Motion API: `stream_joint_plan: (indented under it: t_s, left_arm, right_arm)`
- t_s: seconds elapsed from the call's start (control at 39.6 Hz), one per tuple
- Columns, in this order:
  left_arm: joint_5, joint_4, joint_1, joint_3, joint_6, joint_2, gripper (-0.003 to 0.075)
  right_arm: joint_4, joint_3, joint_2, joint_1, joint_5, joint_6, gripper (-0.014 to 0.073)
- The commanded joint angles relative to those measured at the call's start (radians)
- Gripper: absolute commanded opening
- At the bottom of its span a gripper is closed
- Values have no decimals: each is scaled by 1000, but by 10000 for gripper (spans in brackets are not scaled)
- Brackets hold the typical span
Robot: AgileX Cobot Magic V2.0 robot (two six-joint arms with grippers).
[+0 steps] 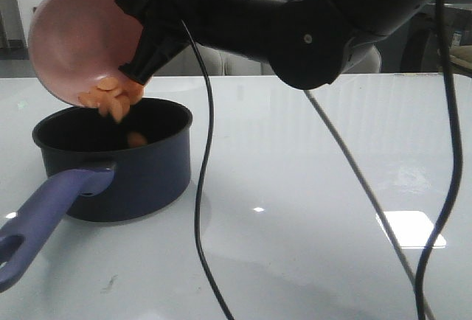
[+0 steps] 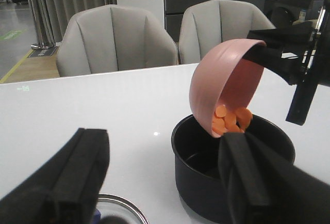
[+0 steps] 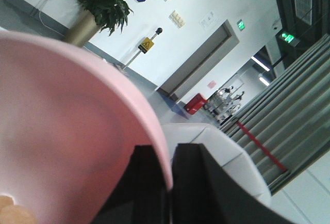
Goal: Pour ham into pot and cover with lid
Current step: 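Tilt the pink bowl with the right gripper to pour ham into saucepan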
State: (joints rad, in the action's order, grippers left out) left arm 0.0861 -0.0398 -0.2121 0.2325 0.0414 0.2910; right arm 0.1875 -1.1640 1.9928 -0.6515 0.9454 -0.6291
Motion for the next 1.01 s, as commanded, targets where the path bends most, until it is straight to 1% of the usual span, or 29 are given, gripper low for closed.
stream_joint_plan:
  t_s: [0.0, 0.1, 0.28, 0.38, 0.5, 0.58, 0.86, 0.91, 0.98]
  left_arm:
    - [-69, -3, -8, 29, -1, 4, 447]
    - [-69, -3, -8, 29, -1, 4, 433]
    - [-69, -3, -8, 29, -1, 4, 430]
    - [-69, -3, -8, 29, -1, 4, 430]
    - [-69, -3, -8, 29, -1, 4, 430]
    - [-69, -3, -8, 29, -1, 4, 430]
    - [-69, -3, -8, 29, -1, 4, 430]
    - [-69, -3, -8, 29, -1, 4, 430]
    - [-69, -3, -8, 29, -1, 4, 430]
  right_arm:
    - [-10, -25, -58, -6, 102, -39, 143]
    - [-26, -25, -58, -13, 103, -62, 143]
    - [-71, -24, -58, -30, 121, -120, 143]
    - [-109, -13, -58, -50, 150, -193, 143]
    - [-147, 0, -58, -74, 181, -329, 143]
    - [-159, 4, -58, -79, 206, -368, 143]
    - [-214, 4, -59, -79, 232, -366, 143]
    - [-237, 4, -60, -79, 238, -353, 143]
    - [-288, 4, -66, -79, 246, -297, 143]
